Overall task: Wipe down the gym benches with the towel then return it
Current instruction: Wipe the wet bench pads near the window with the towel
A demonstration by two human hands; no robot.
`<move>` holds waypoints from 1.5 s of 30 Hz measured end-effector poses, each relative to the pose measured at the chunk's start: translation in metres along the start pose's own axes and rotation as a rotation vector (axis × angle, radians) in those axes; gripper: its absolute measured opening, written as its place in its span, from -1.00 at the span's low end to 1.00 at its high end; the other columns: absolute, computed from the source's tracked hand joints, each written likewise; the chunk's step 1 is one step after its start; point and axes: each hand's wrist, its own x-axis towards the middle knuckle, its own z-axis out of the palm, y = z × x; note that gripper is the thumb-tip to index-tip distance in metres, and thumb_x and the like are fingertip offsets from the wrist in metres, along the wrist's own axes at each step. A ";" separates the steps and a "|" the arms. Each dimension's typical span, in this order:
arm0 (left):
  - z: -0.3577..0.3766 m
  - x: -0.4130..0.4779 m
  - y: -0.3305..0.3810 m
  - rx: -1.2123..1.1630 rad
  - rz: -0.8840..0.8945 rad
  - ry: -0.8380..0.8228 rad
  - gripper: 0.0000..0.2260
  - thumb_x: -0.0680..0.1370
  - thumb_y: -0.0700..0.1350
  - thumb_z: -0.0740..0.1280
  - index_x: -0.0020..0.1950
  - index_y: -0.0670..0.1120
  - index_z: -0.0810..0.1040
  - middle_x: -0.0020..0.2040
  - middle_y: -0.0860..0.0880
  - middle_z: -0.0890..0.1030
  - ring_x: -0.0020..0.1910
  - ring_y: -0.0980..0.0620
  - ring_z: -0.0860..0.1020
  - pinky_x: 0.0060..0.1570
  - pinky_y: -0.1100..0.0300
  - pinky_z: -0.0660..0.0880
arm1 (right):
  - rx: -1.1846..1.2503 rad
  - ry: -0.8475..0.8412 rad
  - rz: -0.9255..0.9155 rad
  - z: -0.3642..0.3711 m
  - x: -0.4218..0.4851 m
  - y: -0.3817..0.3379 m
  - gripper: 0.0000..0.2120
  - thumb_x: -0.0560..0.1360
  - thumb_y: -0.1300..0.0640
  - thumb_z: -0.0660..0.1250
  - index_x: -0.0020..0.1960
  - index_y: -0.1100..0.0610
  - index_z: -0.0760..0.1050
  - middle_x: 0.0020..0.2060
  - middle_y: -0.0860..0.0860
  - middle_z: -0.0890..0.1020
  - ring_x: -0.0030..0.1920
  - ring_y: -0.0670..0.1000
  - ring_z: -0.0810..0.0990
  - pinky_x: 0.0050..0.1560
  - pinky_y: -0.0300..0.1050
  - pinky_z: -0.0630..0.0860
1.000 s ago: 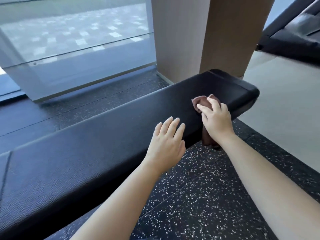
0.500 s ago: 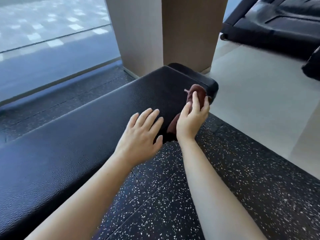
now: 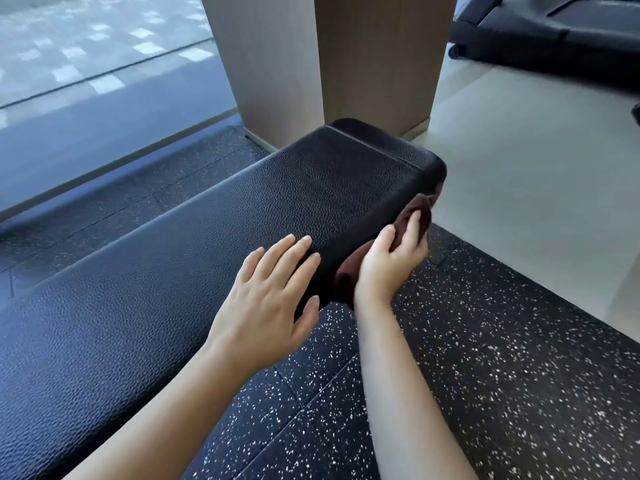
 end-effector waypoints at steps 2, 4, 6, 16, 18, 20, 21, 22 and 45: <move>0.000 0.000 0.000 -0.004 0.001 -0.004 -0.54 0.49 0.04 0.10 0.28 -0.15 0.50 0.35 -0.12 0.44 0.34 -0.12 0.38 0.29 -0.06 0.24 | 0.017 0.012 0.011 0.002 0.005 0.000 -0.58 0.54 0.27 0.19 0.40 0.22 0.30 0.34 0.28 0.29 0.36 0.15 0.28 0.35 -0.21 0.13; 0.000 0.000 0.001 -0.012 -0.002 -0.009 -0.54 0.49 0.04 0.10 0.28 -0.15 0.50 0.35 -0.11 0.44 0.35 -0.12 0.38 0.29 -0.08 0.29 | 0.002 0.007 0.033 0.001 0.038 -0.004 -0.59 0.56 0.24 0.17 0.41 0.22 0.28 0.34 0.28 0.29 0.34 0.15 0.32 0.34 -0.20 0.17; 0.000 -0.001 0.001 -0.014 0.000 -0.009 -0.54 0.49 0.04 0.10 0.27 -0.15 0.50 0.35 -0.11 0.44 0.35 -0.11 0.38 0.28 -0.10 0.29 | -0.032 -0.030 0.047 0.000 0.080 -0.010 -0.60 0.59 0.23 0.13 0.42 0.20 0.26 0.36 0.24 0.30 0.34 0.13 0.34 0.32 -0.22 0.21; 0.002 0.000 0.000 -0.022 0.005 0.005 -0.55 0.47 0.01 0.10 0.26 -0.17 0.52 0.33 -0.15 0.46 0.33 -0.16 0.40 0.25 -0.15 0.32 | 0.036 -0.001 -0.044 -0.001 -0.020 0.004 -0.59 0.54 0.30 0.20 0.38 0.27 0.31 0.32 0.31 0.27 0.36 0.16 0.28 0.30 -0.32 0.13; 0.002 -0.001 0.000 -0.025 0.009 0.011 -0.55 0.48 0.00 0.11 0.27 -0.17 0.51 0.33 -0.15 0.45 0.33 -0.16 0.39 0.26 -0.14 0.31 | 0.011 -0.016 -0.091 0.000 -0.002 0.002 -0.59 0.54 0.30 0.20 0.39 0.27 0.30 0.32 0.30 0.28 0.36 0.16 0.29 0.35 -0.26 0.14; 0.003 -0.001 -0.001 -0.021 0.014 0.017 -0.55 0.48 0.01 0.10 0.29 -0.15 0.49 0.34 -0.15 0.45 0.34 -0.16 0.38 0.27 -0.13 0.29 | -0.037 -0.012 -0.050 0.002 0.046 -0.002 -0.59 0.56 0.28 0.16 0.40 0.24 0.28 0.33 0.27 0.32 0.34 0.13 0.34 0.36 -0.24 0.19; 0.004 -0.001 -0.001 -0.026 0.016 0.021 -0.54 0.48 0.01 0.10 0.29 -0.15 0.48 0.34 -0.15 0.44 0.35 -0.16 0.37 0.28 -0.13 0.29 | -0.034 -0.013 0.010 0.002 0.067 -0.005 -0.60 0.57 0.27 0.14 0.41 0.22 0.28 0.35 0.22 0.34 0.32 0.11 0.38 0.33 -0.25 0.24; 0.004 -0.002 0.000 -0.031 0.018 0.027 -0.54 0.48 0.00 0.10 0.30 -0.15 0.48 0.34 -0.16 0.44 0.35 -0.17 0.37 0.28 -0.13 0.28 | -0.010 -0.018 0.071 0.001 0.079 -0.010 -0.60 0.58 0.25 0.12 0.41 0.19 0.29 0.36 0.16 0.36 0.30 0.08 0.41 0.29 -0.28 0.27; -0.021 -0.146 -0.042 0.047 -0.208 0.068 -0.51 0.37 -0.03 0.21 0.27 -0.15 0.50 0.31 -0.20 0.46 0.19 -0.19 0.45 0.10 -0.06 0.40 | 0.021 -0.045 -0.033 -0.003 -0.140 -0.022 -0.56 0.52 0.29 0.23 0.39 0.27 0.30 0.37 0.32 0.21 0.38 0.17 0.25 0.31 -0.43 0.07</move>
